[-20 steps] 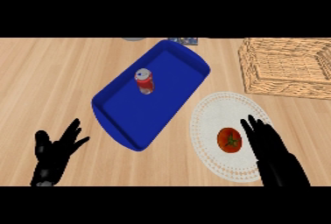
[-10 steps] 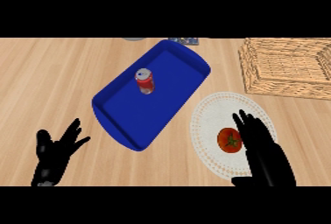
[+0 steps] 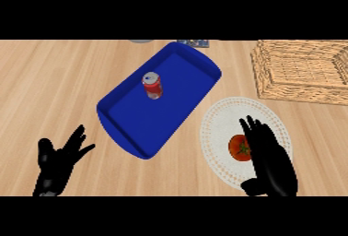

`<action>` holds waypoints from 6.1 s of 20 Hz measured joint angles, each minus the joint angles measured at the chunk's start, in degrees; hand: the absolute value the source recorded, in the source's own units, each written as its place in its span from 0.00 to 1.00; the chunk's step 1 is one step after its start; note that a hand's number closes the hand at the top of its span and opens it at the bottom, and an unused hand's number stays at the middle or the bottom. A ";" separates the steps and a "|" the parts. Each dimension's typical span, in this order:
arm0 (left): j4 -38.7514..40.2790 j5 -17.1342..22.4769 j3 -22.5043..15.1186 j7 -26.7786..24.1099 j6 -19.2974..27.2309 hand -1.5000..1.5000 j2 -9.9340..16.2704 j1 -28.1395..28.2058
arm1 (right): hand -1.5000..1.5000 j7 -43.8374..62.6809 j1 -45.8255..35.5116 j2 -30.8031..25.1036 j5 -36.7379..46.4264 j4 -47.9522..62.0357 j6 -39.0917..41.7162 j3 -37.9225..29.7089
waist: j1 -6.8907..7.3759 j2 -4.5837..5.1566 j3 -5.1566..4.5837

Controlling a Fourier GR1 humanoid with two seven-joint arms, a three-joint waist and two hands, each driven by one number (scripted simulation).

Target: Pick the tomato from the placemat and place it in the basket

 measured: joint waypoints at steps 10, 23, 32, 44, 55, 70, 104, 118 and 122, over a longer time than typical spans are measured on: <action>-0.83 -0.47 1.58 1.52 -1.54 0.50 -0.56 0.20 | 0.00 -4.04 -0.44 1.97 0.55 4.31 -1.28 -2.71 | -0.11 0.07 -0.14; -1.06 -2.07 2.47 1.15 -2.42 0.50 -1.82 0.64 | 1.00 -8.28 -4.05 3.28 6.50 11.29 -4.60 -3.60 | -0.05 -0.27 -0.39; -0.77 -3.59 3.31 2.34 -2.24 0.50 -2.66 0.11 | 1.00 -7.59 -5.99 5.61 11.68 12.37 -3.42 -3.27 | -0.03 -0.35 -0.38; -1.73 -3.36 3.49 1.83 -3.05 0.50 -3.28 0.86 | 1.00 0.50 -16.69 16.62 -0.73 11.04 6.44 -8.50 | 0.05 0.01 -0.01; -1.46 -4.01 3.80 1.26 -3.09 0.50 -3.15 1.37 | 1.00 11.93 -28.97 16.29 -14.15 -9.62 3.60 -22.29 | -0.56 -0.15 -0.09; -1.33 -4.01 4.49 0.98 -4.41 0.50 -3.51 0.84 | 1.00 17.99 -51.05 -1.13 -23.45 3.61 11.76 -44.59 | 0.36 0.18 -0.15; -2.67 -6.12 4.42 2.40 -5.16 0.50 -4.88 0.45 | 0.00 -22.38 -53.34 -15.86 -26.66 64.59 -8.82 -55.09 | 1.46 0.70 -0.04; -3.13 -6.24 5.00 2.51 -5.25 0.50 -5.68 1.13 | 0.00 -33.38 -55.30 -23.78 -28.55 74.38 -9.84 -57.44 | 1.22 0.49 -0.09; -2.99 -6.17 5.39 2.02 -5.61 0.50 -5.56 1.36 | 0.00 -33.30 -54.87 -26.60 -31.82 75.54 -8.87 -60.57 | 0.93 0.40 -0.09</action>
